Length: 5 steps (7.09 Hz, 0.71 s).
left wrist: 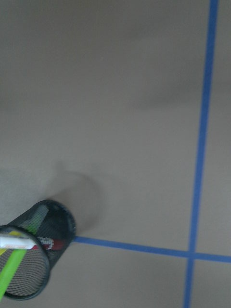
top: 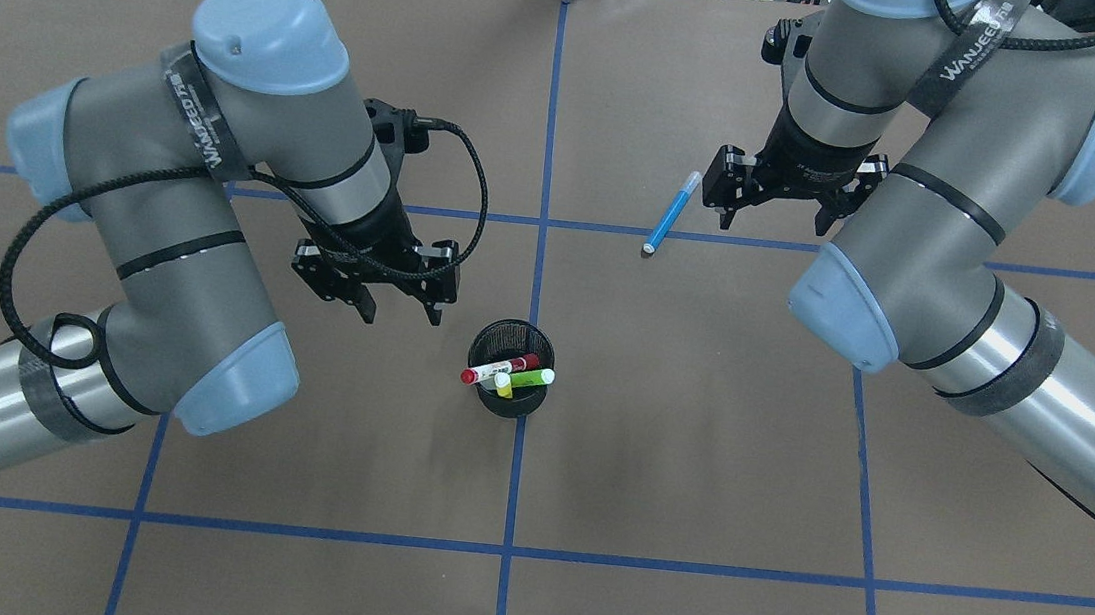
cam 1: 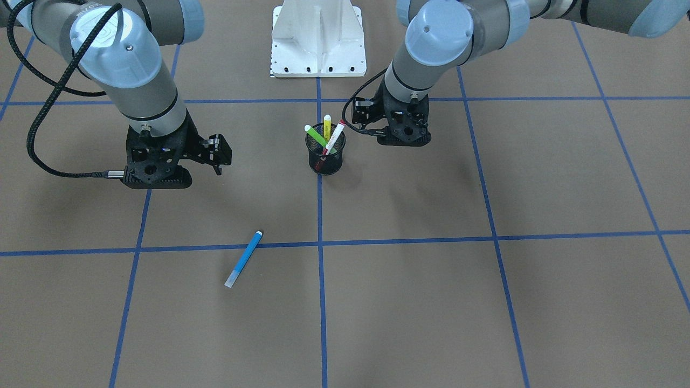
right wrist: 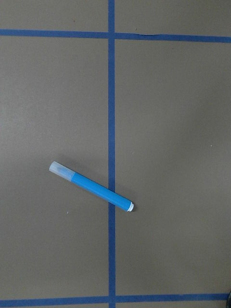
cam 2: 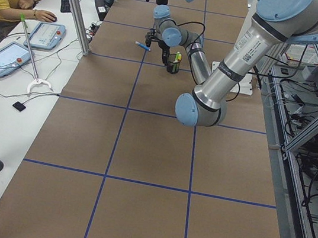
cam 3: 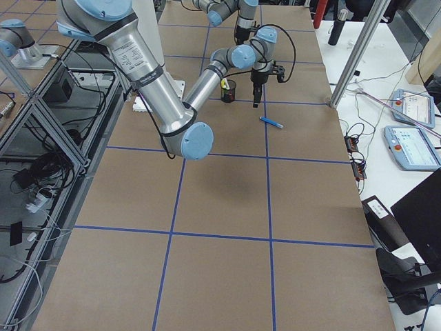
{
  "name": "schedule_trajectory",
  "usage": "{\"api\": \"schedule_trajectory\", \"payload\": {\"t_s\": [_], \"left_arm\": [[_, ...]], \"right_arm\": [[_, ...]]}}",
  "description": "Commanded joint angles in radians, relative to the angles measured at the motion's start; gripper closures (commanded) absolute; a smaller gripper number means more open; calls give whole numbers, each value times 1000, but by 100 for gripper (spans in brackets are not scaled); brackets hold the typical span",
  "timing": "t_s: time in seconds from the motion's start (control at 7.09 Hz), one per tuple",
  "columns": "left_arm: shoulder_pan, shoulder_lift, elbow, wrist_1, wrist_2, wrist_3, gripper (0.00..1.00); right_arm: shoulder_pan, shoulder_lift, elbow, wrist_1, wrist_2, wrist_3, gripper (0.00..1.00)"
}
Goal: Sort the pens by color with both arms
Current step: 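Lower the left gripper into the cup and grasp the red-capped white marker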
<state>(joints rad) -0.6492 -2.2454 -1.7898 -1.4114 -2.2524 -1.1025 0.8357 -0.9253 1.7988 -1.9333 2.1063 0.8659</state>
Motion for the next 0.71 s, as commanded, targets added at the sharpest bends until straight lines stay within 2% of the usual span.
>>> {"api": "schedule_trajectory", "payload": {"t_s": [0.0, 0.14, 0.56], "left_arm": [[35, -44, 50, -9, 0, 0, 44], [36, -80, 85, -11, -1, 1, 44], [57, -86, 115, -43, -1, 6, 46]], "right_arm": [[0, -3, 2, 2, 0, -1, 1], [-1, -1, 2, 2, 0, -1, 1], [-4, -3, -4, 5, -5, 1, 1]]}}
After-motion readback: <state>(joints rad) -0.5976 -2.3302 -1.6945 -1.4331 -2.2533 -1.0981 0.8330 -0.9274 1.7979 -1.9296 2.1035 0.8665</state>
